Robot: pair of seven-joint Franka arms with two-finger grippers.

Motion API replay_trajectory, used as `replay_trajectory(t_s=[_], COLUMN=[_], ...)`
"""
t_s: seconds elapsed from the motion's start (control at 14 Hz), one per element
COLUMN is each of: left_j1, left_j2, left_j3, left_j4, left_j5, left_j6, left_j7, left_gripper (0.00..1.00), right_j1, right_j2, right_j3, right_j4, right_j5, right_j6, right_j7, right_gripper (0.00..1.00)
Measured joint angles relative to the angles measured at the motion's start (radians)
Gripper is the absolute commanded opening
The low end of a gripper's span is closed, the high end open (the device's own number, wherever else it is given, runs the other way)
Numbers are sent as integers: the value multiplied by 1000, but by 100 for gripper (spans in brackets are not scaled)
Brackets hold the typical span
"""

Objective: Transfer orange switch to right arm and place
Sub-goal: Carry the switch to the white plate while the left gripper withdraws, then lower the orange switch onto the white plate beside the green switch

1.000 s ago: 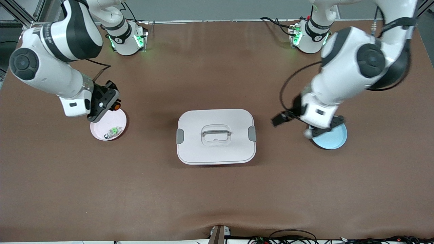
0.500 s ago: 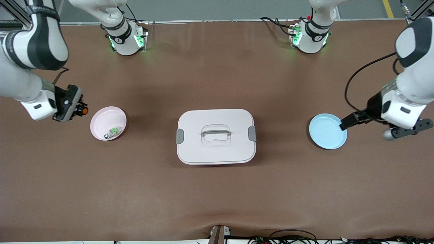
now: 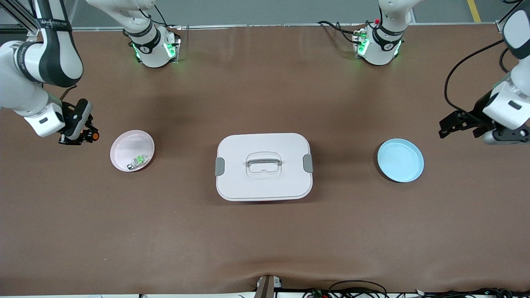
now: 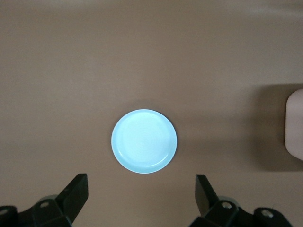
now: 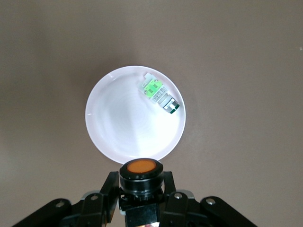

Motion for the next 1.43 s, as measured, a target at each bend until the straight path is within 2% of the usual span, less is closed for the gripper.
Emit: replay_trajectory(t_s=[0.21, 0.5, 0.86, 1.14, 1.29, 1.43], left_j1=[25, 29, 34, 30, -28, -143], left_j2=[-42, -54, -50, -45, -37, -26], left_j3=[5, 20, 36, 52, 112, 224], left_j4=[5, 33, 39, 39, 39, 39], left_j5=[-22, -63, -67, -67, -69, -69], left_j6=[-49, -59, -84, -121, -125, -127], left_j7=[22, -12, -41, -42, -42, -42], left_gripper=[100, 100, 100, 100, 100, 100], right_j1=[0, 0, 12, 51, 63, 64], right_j2=[-39, -44, -27, 66, 112, 142], right_j3=[5, 11, 21, 25, 25, 25], right_j4=[-116, -251, -303, -334, -338, -344], right_j5=[-5, -17, -34, -37, -37, -37], right_j6=[144, 360, 459, 600, 650, 686], right_j7=[-2, -2, -2, -1, 0, 0], right_gripper=[0, 0, 0, 0, 0, 0])
